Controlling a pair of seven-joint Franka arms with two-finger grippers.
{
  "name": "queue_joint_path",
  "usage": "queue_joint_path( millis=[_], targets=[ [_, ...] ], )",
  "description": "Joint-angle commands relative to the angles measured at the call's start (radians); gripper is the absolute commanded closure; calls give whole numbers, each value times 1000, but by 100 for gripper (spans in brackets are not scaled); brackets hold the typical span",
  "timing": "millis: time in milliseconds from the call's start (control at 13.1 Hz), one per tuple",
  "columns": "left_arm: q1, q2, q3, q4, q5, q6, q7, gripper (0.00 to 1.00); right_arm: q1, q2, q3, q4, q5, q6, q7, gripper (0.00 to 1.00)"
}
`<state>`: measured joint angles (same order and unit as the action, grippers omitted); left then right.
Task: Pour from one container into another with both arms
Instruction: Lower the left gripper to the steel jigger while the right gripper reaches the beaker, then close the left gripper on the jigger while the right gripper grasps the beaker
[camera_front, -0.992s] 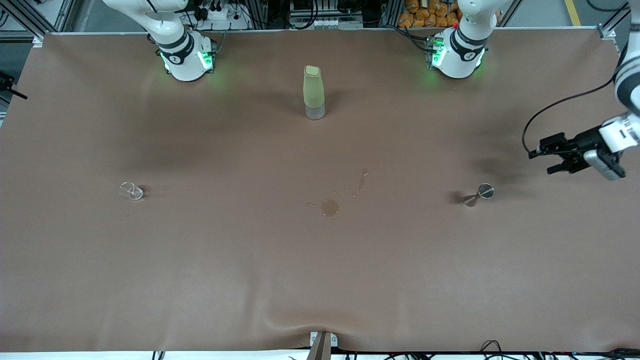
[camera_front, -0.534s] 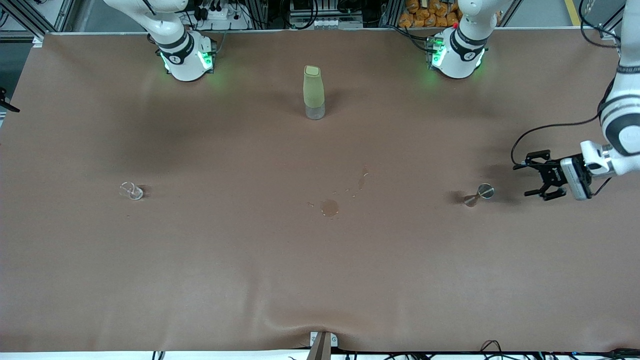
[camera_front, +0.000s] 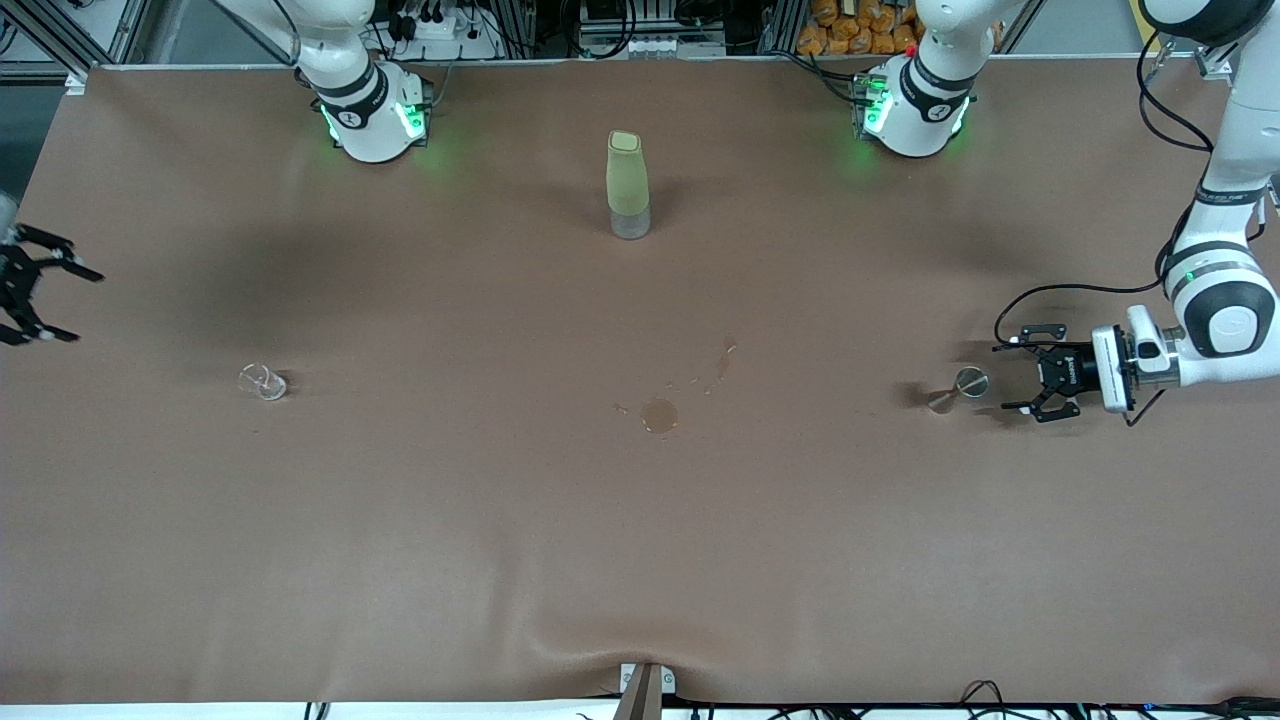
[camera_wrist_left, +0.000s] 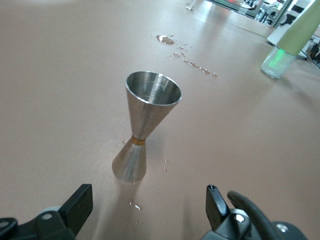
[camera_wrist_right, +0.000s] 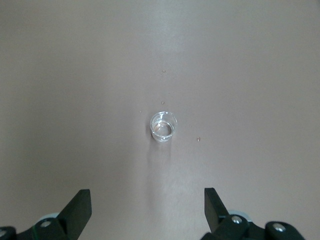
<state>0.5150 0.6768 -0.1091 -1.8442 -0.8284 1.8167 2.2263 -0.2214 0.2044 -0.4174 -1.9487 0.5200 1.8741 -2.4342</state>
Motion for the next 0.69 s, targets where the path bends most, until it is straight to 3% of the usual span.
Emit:
queue_joint_path(
  millis=[0,305,611],
  targets=[
    [4,23,-4,22,-43,-25,120,0,-12,122,-14,42,141,-18,-161,0],
    [4,61,-23,22,-152,-79,338,0,-26,320,-47,100,360,-171,-348,0],
    [0,98,-26,22,-170,-85,415,0,-65,482,-52,154,524,-312,-483,0]
  ],
)
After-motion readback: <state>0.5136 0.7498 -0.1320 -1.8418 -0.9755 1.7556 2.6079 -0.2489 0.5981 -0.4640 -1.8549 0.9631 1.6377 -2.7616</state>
